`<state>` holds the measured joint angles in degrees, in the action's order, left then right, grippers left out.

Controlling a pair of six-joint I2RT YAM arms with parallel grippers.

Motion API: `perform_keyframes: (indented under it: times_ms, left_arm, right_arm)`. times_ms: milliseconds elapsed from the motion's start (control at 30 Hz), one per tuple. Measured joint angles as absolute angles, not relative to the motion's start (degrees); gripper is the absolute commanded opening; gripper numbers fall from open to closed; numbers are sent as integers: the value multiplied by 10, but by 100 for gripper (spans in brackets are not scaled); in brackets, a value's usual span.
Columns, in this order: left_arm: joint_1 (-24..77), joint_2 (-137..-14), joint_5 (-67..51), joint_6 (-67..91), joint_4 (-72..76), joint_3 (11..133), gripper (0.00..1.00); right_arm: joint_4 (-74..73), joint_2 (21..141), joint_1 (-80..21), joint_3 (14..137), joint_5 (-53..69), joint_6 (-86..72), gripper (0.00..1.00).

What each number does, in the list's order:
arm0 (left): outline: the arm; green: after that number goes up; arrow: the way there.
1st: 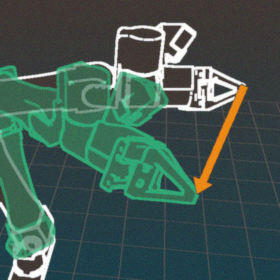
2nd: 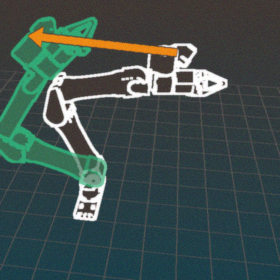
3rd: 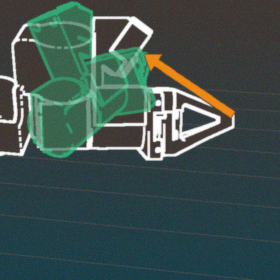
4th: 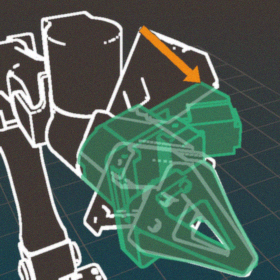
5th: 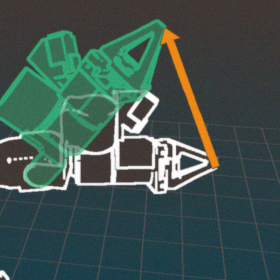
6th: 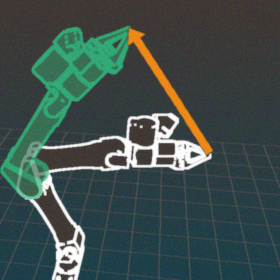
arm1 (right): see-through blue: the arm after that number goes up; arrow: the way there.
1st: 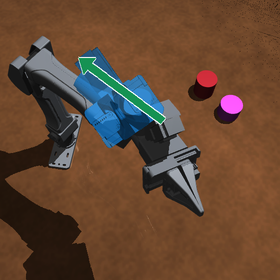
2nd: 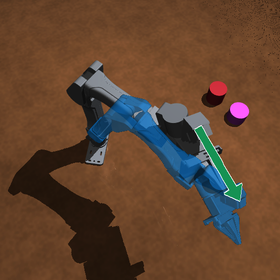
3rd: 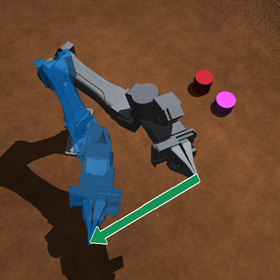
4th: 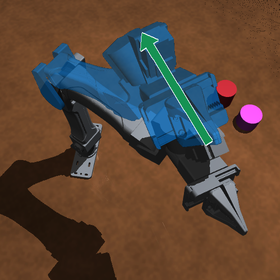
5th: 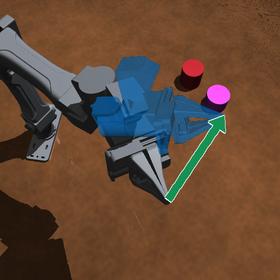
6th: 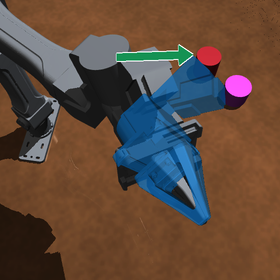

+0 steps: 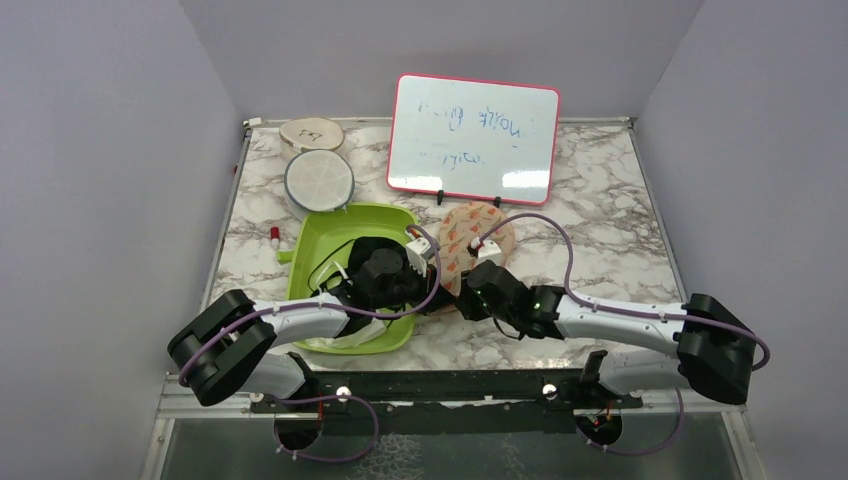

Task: Unzip the laundry bag and remove the bra
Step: Unzip the laundry bag at the center of the board.

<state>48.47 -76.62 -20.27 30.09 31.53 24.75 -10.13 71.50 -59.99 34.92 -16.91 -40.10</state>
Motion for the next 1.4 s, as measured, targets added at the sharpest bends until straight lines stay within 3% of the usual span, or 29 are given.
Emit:
perform_keyframes:
  times_ms: [100, 633, 833, 1400]
  left_arm:
    - [485, -766, -203, 301, 316, 248, 0]
    - [485, -765, -202, 296, 316, 248, 0]
    - [486, -765, -202, 292, 316, 248, 0]
    - [488, -760, -203, 288, 316, 246, 0]
  right_arm:
    - [-105, 722, -600, 360, -168, -395, 1]
    - [-267, 704, -599, 408, -187, -393, 1]
    - [-334, 751, -597, 453, -222, -387, 1]
    - [-276, 799, -477, 467, -240, -263, 1]
